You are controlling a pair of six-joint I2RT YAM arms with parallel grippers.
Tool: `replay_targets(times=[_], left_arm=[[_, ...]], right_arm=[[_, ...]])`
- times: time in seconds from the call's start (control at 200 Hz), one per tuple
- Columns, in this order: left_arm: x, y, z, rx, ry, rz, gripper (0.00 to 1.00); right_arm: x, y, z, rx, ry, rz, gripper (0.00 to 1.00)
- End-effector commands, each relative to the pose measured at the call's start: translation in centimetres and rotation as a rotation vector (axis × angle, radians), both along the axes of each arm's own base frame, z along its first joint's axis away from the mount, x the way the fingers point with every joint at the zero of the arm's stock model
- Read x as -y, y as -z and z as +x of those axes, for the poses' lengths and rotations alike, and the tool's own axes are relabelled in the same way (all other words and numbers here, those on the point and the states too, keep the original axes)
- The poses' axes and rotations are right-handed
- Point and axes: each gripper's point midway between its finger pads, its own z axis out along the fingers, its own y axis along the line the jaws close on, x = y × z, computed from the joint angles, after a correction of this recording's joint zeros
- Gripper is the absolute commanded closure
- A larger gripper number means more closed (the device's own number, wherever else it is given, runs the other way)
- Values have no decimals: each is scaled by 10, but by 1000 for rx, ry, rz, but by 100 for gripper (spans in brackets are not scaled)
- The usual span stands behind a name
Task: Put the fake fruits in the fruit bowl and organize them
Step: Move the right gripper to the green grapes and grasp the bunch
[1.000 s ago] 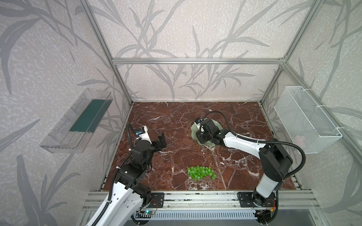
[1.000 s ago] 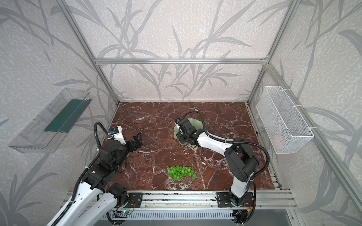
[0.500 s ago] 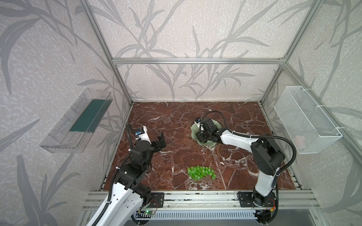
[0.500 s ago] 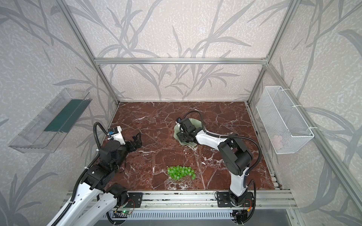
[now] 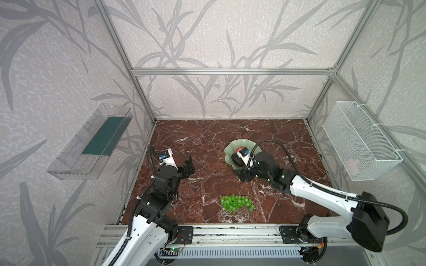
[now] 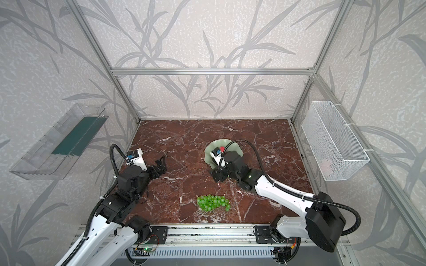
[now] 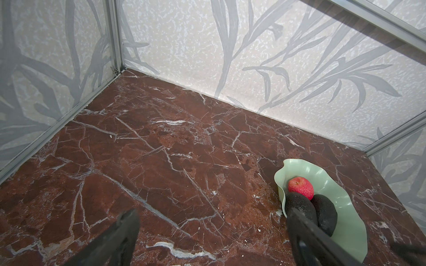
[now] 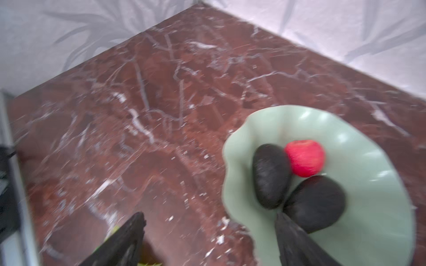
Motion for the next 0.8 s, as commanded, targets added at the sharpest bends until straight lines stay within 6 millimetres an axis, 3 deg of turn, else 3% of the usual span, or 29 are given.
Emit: replay_targets(times=[0.0, 0.09, 0.225, 0.48, 0.795], left_arm=[[-5, -2, 3, 15, -29, 7, 1], [-4, -1, 3, 11, -25, 5, 1], [-4, 0, 3, 6, -23, 5, 1], [-5, -1, 1, 11, -26, 1, 1], [-6, 1, 0, 3, -28, 6, 1]], right_arm=[[-15, 16, -49, 11, -174, 24, 9], [-18, 35, -77, -1, -250, 33, 8], [-22, 57, -97, -17, -309, 33, 8], [-32, 96, -103, -61, -345, -58, 8], [-45, 120, -100, -92, -359, -115, 12]])
